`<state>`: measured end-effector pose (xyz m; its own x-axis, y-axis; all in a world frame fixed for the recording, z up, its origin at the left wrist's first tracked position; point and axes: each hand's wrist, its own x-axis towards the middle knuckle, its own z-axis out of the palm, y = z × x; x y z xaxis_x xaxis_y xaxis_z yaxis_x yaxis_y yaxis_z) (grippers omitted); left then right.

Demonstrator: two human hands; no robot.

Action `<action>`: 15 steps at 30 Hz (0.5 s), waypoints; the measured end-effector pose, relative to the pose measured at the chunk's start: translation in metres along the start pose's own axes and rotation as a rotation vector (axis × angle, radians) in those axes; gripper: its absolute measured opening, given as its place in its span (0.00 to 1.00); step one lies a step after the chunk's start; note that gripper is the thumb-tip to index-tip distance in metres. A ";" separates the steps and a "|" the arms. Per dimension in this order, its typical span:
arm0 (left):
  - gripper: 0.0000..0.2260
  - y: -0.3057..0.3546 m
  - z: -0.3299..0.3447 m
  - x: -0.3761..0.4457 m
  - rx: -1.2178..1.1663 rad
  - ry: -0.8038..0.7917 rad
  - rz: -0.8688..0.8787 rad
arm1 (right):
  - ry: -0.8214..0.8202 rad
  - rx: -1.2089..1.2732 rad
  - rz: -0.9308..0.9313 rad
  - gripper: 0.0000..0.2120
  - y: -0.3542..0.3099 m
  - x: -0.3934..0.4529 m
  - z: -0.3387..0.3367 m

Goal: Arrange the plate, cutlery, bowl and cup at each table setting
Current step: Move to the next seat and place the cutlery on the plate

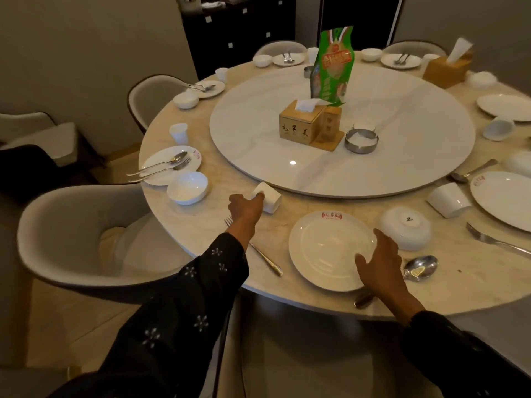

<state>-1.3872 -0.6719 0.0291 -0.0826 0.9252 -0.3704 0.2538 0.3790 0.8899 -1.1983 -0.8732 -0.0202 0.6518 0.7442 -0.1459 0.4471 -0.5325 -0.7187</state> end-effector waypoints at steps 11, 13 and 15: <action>0.20 -0.013 0.024 0.058 0.233 -0.144 0.178 | 0.035 0.072 0.110 0.35 0.004 0.010 0.015; 0.17 -0.015 0.023 0.055 0.196 -0.205 0.210 | 0.043 0.073 0.109 0.34 0.003 0.011 0.015; 0.18 -0.019 0.022 0.056 0.239 -0.283 0.282 | 0.044 0.078 0.117 0.33 0.003 0.011 0.015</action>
<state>-1.3754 -0.6278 -0.0145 0.2797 0.9367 -0.2105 0.4459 0.0674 0.8925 -1.1987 -0.8606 -0.0339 0.7235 0.6599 -0.2030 0.3189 -0.5802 -0.7494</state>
